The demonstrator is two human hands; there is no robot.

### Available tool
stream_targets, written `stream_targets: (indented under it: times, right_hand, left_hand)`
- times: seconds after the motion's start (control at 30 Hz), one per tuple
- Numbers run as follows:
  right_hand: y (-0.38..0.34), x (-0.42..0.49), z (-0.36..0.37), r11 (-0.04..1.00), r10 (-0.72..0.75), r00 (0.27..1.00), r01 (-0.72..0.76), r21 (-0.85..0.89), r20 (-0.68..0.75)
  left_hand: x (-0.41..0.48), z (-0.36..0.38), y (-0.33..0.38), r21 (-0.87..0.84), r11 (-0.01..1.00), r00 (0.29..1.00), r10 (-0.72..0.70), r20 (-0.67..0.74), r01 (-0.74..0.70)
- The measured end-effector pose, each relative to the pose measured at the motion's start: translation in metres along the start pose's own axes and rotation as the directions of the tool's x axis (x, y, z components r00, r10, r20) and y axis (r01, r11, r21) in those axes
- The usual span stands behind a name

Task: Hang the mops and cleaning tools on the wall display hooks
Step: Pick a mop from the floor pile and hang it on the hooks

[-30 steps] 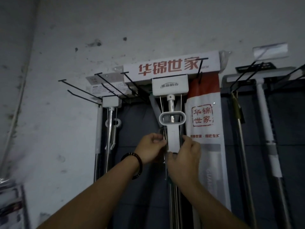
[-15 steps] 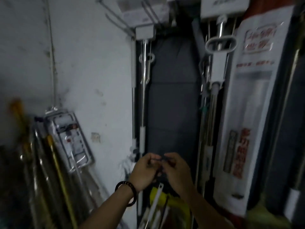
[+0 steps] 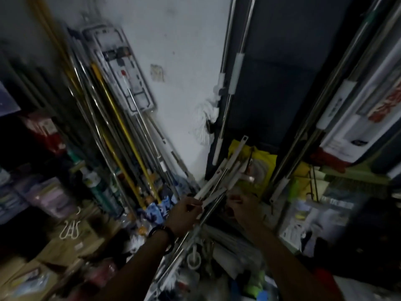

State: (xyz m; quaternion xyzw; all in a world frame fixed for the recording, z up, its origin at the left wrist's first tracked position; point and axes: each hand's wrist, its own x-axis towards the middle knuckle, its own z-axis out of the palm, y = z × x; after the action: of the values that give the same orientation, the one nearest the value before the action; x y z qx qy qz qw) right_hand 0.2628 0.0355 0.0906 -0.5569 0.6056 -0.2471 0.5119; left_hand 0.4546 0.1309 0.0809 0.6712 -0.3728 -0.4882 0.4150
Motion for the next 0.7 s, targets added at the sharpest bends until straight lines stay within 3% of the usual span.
stream_targets:
  times: [0.23,0.47,0.7]
  right_hand:
    - [0.061,0.014,0.013,0.966,0.243,0.961,-0.226,-0.127,0.133]
    - [0.093,0.092,0.03,0.933,0.35,0.916,-0.323,-0.159,0.196]
    - [0.096,0.213,0.046,0.907,0.408,0.904,-0.384,-0.173,0.126]
  left_hand:
    - [-0.011,-0.008,-0.053,-0.031,0.985,0.986,-0.169,0.0,0.169]
    - [0.011,-0.007,-0.093,0.024,0.944,0.943,-0.328,-0.051,0.33]
    - [0.066,-0.004,-0.11,0.044,0.901,0.901,-0.428,-0.071,0.432]
